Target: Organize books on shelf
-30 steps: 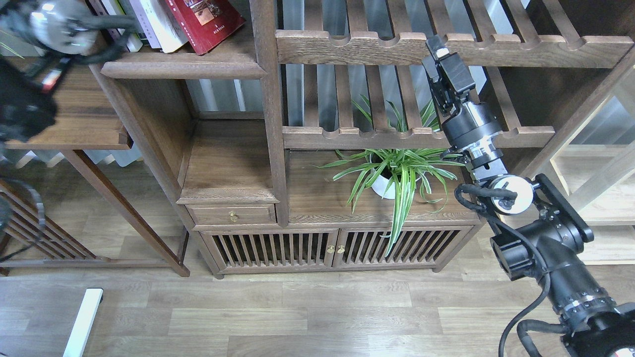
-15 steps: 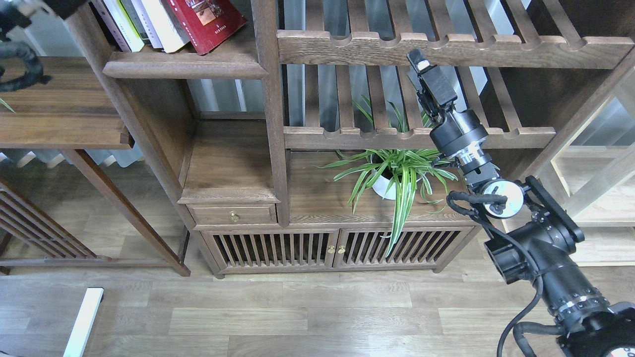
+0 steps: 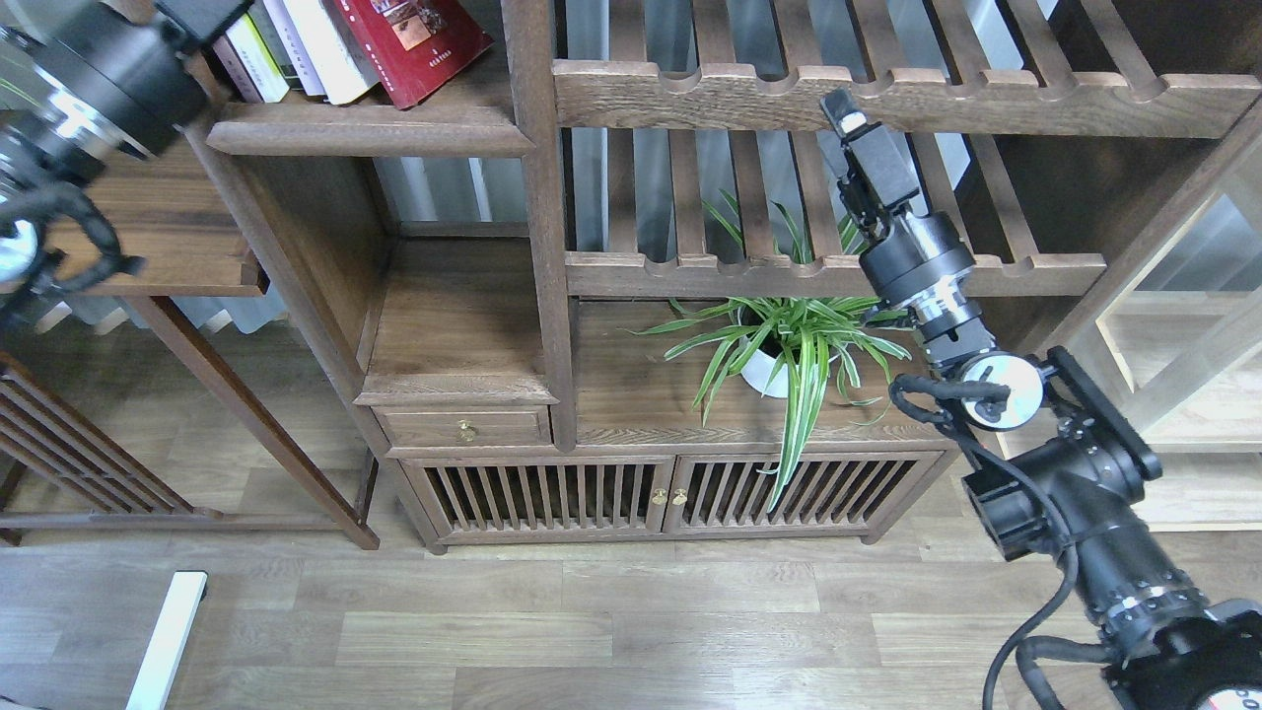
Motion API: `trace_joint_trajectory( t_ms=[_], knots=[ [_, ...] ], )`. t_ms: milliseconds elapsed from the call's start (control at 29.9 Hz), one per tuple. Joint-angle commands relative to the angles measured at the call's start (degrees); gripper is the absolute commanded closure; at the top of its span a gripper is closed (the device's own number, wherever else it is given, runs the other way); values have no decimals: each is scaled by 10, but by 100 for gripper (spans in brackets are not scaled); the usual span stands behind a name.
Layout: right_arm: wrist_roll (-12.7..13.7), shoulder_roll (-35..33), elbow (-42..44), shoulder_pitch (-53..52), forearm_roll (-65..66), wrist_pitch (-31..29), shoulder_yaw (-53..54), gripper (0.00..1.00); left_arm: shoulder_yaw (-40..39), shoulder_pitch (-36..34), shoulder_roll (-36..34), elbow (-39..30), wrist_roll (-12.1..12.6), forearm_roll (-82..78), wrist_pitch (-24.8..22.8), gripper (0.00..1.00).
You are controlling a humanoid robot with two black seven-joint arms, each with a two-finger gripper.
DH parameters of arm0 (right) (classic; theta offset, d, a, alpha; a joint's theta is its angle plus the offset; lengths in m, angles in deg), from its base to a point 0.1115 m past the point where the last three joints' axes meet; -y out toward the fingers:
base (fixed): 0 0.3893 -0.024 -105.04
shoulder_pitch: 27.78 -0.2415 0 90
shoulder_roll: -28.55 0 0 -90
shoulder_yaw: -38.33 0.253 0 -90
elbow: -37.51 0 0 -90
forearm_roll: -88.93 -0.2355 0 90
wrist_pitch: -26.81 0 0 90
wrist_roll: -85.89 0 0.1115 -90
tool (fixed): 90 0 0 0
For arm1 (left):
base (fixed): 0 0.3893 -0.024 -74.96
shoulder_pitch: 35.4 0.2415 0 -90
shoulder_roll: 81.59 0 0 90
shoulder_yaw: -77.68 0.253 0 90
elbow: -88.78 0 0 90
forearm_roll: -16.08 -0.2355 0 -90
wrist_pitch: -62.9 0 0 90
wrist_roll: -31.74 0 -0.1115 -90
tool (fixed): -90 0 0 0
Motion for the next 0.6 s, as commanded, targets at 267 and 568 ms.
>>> trace_joint_trajectory(
  t_ms=[267, 568],
  knots=[
    [-5, 69, -16, -7, -12, 0, 36, 3, -8, 137, 99, -96, -57, 18, 0, 7],
    [-5, 69, -35, -9, -13, 0, 48, 4, 0, 178, 129, -117, -50, -25, 0, 6]
  ],
)
